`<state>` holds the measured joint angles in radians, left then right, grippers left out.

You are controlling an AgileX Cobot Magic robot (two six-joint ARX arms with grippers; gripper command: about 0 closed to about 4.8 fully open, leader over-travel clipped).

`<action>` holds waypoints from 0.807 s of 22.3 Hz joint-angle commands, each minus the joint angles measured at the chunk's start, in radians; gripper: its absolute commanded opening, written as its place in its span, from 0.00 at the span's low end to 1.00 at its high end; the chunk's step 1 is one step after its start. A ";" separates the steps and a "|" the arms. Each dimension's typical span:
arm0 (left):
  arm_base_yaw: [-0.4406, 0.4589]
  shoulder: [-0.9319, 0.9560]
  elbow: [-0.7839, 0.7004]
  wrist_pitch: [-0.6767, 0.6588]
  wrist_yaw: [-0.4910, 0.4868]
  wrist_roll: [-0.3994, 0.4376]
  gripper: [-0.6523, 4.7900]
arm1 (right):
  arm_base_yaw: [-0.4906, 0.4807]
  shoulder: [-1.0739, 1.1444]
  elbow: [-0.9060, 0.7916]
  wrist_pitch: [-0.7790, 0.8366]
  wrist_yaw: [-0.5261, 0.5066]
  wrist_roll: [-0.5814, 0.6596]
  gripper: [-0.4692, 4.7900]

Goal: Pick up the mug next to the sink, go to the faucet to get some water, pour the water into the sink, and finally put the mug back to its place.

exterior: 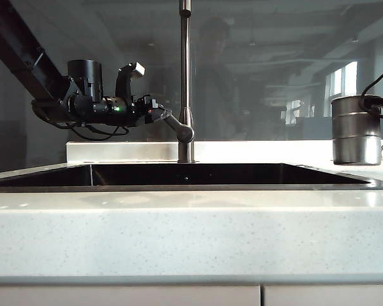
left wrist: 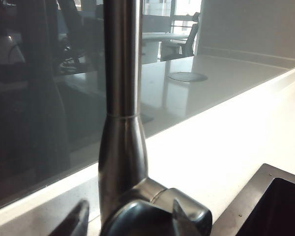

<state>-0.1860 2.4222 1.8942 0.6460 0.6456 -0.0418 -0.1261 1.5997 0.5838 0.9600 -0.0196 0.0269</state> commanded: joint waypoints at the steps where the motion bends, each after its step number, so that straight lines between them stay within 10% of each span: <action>1: 0.004 -0.001 0.002 -0.003 -0.017 0.001 0.50 | 0.001 -0.007 0.000 0.025 -0.002 0.006 0.09; 18: 0.004 -0.001 0.001 -0.003 -0.017 0.001 0.50 | 0.001 -0.009 -0.002 -0.065 -0.002 0.006 0.21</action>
<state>-0.1860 2.4222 1.8946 0.6449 0.6456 -0.0418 -0.1257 1.5990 0.5793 0.8925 -0.0204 0.0299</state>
